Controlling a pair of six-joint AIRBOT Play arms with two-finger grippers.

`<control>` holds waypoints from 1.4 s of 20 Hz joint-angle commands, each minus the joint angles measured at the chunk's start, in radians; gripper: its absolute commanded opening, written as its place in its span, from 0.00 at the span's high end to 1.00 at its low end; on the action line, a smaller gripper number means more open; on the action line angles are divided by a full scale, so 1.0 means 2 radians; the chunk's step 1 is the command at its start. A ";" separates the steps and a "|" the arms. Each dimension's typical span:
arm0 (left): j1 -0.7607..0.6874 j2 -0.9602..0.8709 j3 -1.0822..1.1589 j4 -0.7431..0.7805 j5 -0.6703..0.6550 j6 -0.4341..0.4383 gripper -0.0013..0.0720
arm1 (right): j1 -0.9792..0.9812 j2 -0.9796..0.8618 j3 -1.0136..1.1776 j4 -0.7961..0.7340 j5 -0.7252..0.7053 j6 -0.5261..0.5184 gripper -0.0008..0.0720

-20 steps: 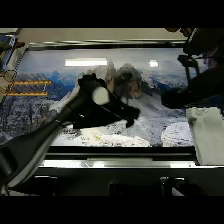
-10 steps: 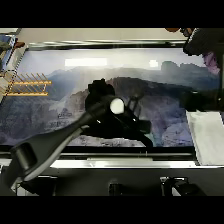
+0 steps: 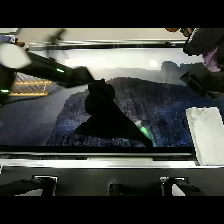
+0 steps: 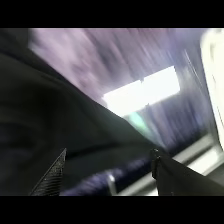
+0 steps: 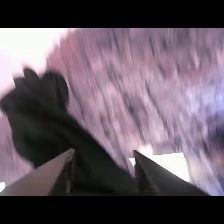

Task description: Fold the clothes and pants, and hang the long-sleeved shirts on hangers.

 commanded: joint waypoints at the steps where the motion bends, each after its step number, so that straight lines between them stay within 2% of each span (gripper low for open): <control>1: 0.083 0.043 0.000 0.010 -0.015 0.002 0.16 | -0.059 -0.088 -0.017 0.086 -0.142 -0.158 0.29; 5: 0.100 0.042 -0.006 0.010 -0.022 0.002 0.16 | -0.039 -0.118 -0.145 0.051 -0.084 -0.234 0.28; 7: 0.099 0.042 -0.015 0.010 -0.022 0.002 0.16 | -0.039 -0.122 -0.213 0.031 -0.063 -0.243 0.28; 11: 0.099 0.039 -0.035 0.010 -0.014 0.002 0.16 | -0.039 -0.122 -0.321 0.053 -0.024 -0.283 0.28; 18: 0.099 0.014 -0.036 0.008 -0.010 0.002 0.16 | -0.035 -0.122 -0.392 0.094 0.036 -0.319 0.28; 22: 0.100 -0.001 -0.036 0.009 -0.010 0.002 0.16 | 0.045 -0.122 -0.392 0.074 0.087 -0.309 0.29; 23: 0.100 -0.006 -0.036 0.009 -0.010 0.003 0.16 | 0.064 -0.122 -0.392 0.055 0.106 -0.283 0.42; 24: 0.100 -0.012 -0.036 0.009 -0.009 0.014 0.16 | 0.073 -0.122 -0.392 0.051 0.119 -0.269 0.61; 25: 0.100 -0.019 -0.036 0.009 -0.007 0.026 0.16 | 0.074 -0.122 -0.392 0.052 0.123 -0.268 0.89; 26: 0.100 -0.028 -0.037 0.009 -0.001 0.036 0.16 | 0.072 -0.120 -0.391 0.053 0.120 -0.268 0.95; 28: 0.100 -0.053 -0.043 0.008 0.025 0.055 0.15 | 0.072 -0.105 -0.391 0.054 0.101 -0.268 0.95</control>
